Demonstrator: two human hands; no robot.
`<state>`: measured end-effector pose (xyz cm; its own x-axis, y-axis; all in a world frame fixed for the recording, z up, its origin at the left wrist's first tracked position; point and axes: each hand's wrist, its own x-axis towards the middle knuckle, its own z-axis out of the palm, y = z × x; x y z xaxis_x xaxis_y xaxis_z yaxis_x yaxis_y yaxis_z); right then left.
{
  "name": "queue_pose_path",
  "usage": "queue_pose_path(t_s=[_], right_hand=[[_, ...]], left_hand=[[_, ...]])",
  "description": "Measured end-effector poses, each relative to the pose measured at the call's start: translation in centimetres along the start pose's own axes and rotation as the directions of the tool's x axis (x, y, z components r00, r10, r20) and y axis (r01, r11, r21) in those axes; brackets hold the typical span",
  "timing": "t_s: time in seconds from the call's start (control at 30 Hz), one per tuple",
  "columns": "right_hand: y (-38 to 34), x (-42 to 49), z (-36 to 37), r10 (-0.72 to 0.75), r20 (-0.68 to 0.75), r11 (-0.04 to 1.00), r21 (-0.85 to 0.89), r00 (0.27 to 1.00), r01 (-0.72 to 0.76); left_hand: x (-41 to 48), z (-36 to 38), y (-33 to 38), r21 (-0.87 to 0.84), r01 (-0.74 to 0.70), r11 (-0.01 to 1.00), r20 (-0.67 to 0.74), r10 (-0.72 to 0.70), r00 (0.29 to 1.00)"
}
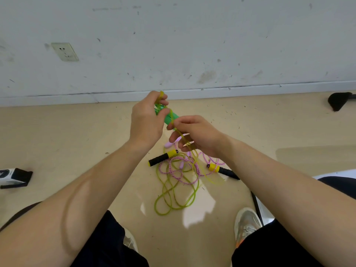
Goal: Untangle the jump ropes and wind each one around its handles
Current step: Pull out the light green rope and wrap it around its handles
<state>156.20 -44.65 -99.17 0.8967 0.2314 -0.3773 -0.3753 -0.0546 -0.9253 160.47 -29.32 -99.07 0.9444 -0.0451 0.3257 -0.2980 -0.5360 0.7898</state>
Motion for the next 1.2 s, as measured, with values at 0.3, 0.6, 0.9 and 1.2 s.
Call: queue_pose_path(t_s=[0.3,0.6,0.9,1.2], right_hand=[[1.3,0.2,1.5,-0.26,-0.334,0.939,-0.307,0.906,0.156],[2.0,-0.4,3.1,-0.26,-0.431,0.935,-0.337,0.864,0.114],[1.5,-0.1,1.9,-0.003,-0.023,0.971,0.24,1.0,0.008],[2.8,0.5,1.3,-0.113,-0.045,0.993,0.019,0.993,0.114]], left_hand=[[-0.9,1.4,0.4,-0.309,0.351,0.884,0.015,-0.365,0.931],[-0.8,1.2,1.3,-0.386,0.39,0.836,0.004,-0.421,0.907],[0.0,0.1,1.3,-0.524,0.419,0.742,0.098,-0.436,0.895],[0.5,-0.5,1.0,-0.718,0.486,0.498,0.193,-0.529,0.827]])
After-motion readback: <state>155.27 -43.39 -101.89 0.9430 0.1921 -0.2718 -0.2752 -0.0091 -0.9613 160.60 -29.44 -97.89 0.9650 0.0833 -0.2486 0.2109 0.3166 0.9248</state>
